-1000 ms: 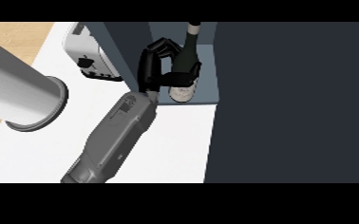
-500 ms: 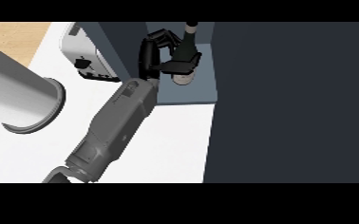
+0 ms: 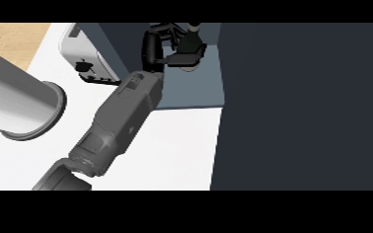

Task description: Pick up the wine, place it into the cabinet and close the cabinet

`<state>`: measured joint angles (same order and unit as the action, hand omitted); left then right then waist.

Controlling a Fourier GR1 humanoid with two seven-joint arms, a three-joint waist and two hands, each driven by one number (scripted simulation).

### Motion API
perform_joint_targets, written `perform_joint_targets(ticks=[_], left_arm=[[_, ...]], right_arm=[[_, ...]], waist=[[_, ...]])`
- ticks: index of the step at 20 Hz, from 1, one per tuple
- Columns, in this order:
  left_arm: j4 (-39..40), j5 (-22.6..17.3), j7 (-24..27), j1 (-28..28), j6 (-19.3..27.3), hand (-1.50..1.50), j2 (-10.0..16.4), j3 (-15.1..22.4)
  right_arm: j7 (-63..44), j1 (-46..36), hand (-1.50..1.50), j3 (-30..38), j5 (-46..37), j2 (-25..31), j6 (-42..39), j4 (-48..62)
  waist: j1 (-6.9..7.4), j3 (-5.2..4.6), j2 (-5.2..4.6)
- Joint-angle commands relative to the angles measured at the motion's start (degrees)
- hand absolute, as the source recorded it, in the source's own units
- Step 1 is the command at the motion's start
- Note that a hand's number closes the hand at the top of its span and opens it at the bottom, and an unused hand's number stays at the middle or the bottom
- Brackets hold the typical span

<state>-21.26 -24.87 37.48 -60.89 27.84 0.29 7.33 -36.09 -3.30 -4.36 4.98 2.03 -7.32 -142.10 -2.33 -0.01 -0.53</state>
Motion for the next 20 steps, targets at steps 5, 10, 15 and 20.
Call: perform_joint_targets(ticks=[5,10,15,20], left_arm=[[7.65,-2.25,2.27,-2.50,-2.70,1.50,0.71,-5.22],[8.26,-5.86,1.43,-4.01,-4.69,1.50,-0.28,-8.31],[10.92,-5.28,2.93,-4.50,-6.40,1.50,1.06,-9.85],[12.85,-5.02,3.82,-6.44,-5.74,1.50,1.10,-10.68]], right_arm=[[-3.98,1.79,-1.50,-2.99,1.98,-0.75,0.48,-7.35],[-0.90,4.10,-1.50,-1.37,4.06,-0.39,-1.45,-5.68],[0.61,1.74,-1.50,-0.63,3.07,-0.90,-0.48,-3.70],[-0.79,1.11,-1.50,-2.26,3.07,-0.70,-0.69,-3.78]], waist=[[-1.03,-0.06,-0.37],[-1.11,-0.01,-0.28],[-0.69,-0.02,-0.45],[-1.79,-0.02,-0.82]])
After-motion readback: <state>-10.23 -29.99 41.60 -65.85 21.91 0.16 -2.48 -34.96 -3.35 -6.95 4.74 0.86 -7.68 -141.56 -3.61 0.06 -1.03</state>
